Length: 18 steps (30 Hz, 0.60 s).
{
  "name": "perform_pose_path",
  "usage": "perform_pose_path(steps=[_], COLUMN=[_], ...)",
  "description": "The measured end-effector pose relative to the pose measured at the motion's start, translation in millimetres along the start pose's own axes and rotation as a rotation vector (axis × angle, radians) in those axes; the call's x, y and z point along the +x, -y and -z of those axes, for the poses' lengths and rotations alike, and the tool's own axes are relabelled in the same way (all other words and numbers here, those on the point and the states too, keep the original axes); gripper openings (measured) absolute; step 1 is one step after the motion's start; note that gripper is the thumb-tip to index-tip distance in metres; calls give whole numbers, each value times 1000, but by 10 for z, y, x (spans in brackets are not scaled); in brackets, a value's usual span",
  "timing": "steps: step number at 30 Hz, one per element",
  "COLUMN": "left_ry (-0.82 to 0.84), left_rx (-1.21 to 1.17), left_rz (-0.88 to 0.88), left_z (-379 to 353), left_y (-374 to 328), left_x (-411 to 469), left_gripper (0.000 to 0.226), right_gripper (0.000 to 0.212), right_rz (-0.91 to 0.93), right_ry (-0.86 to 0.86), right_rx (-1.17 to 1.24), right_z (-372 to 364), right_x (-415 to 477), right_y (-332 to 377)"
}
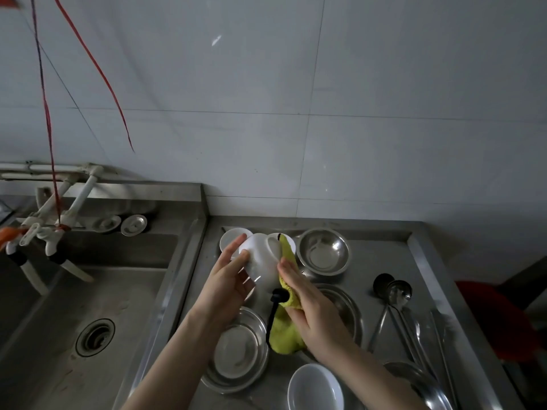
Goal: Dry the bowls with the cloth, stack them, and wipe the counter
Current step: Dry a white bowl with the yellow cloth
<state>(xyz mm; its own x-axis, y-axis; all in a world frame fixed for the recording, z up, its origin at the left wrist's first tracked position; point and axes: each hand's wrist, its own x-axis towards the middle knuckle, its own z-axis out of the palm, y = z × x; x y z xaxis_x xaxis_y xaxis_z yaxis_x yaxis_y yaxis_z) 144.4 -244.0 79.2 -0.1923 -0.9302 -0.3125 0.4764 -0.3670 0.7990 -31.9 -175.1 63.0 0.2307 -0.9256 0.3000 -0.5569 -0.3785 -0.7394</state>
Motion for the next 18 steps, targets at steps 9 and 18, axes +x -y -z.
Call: perform_pose_path(steps=[9,18], left_ry=[103,131], left_rx=[83,26], left_rz=[18,-4], left_z=[-66,-70], left_y=[88,30], left_x=[-122,-177], left_gripper=[38,48], right_gripper=[51,33], right_rz=[-88,-362], right_ry=[-61,-10], right_rx=[142,322], right_z=[12,247], right_x=[380,554], right_y=[164,-89])
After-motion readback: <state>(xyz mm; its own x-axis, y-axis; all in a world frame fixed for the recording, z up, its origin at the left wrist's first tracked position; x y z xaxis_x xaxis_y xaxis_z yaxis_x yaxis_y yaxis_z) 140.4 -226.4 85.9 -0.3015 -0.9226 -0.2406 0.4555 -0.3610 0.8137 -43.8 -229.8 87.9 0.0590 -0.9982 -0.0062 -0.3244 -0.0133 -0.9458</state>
